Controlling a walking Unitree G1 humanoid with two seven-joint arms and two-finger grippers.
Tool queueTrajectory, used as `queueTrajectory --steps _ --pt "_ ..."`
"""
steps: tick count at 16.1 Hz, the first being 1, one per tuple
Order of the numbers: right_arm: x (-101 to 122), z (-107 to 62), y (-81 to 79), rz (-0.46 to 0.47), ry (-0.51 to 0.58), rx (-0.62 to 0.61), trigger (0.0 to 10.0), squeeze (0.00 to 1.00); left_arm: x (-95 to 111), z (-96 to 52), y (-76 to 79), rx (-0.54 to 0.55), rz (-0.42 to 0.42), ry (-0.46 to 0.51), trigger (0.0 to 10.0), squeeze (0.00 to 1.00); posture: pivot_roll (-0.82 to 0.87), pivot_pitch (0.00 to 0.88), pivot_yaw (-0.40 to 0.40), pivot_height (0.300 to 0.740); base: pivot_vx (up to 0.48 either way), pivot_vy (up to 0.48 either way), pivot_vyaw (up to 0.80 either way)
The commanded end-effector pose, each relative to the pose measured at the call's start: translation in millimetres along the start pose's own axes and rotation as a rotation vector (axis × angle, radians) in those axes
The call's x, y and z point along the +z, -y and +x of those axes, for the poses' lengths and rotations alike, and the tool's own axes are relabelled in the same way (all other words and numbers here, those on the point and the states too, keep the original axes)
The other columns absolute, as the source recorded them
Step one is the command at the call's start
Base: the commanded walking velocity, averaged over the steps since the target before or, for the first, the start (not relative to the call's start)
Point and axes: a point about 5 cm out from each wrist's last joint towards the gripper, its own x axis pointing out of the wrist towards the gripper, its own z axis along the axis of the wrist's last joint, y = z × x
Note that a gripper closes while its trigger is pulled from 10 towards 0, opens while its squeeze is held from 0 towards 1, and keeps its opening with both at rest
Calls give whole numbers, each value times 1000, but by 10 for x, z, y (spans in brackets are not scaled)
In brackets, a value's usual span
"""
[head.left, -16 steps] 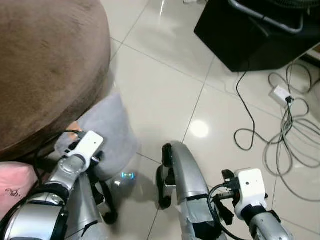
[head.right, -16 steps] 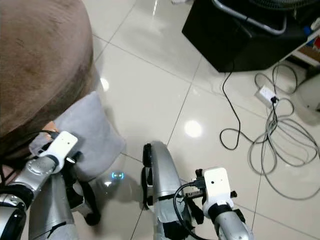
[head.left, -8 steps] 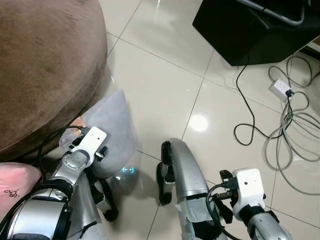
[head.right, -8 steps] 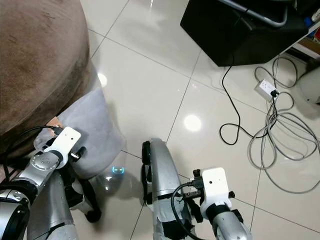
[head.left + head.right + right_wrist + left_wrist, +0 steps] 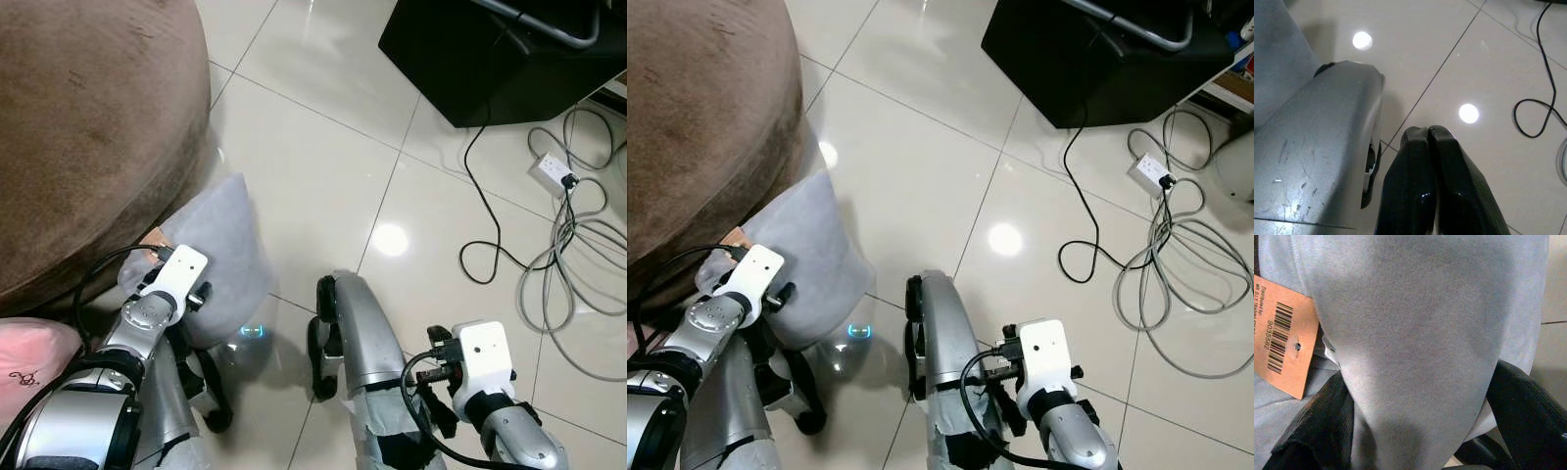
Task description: Move the pillow to the sofa from floor
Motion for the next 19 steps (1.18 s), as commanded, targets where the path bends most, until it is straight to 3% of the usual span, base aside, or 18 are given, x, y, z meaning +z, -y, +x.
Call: queueTrajectory --steps 1,19 --pt "-126 -41 35 -4 -64 -19 10000 0 -206 -28 188 -66 -13 -71 0 0 -368 482 -202 560 0 0 0" --pt "-113 131 14 6 -45 -23 10000 0 -256 -49 151 -67 -103 -75 0 0 -329 446 -176 560 0 0 0"
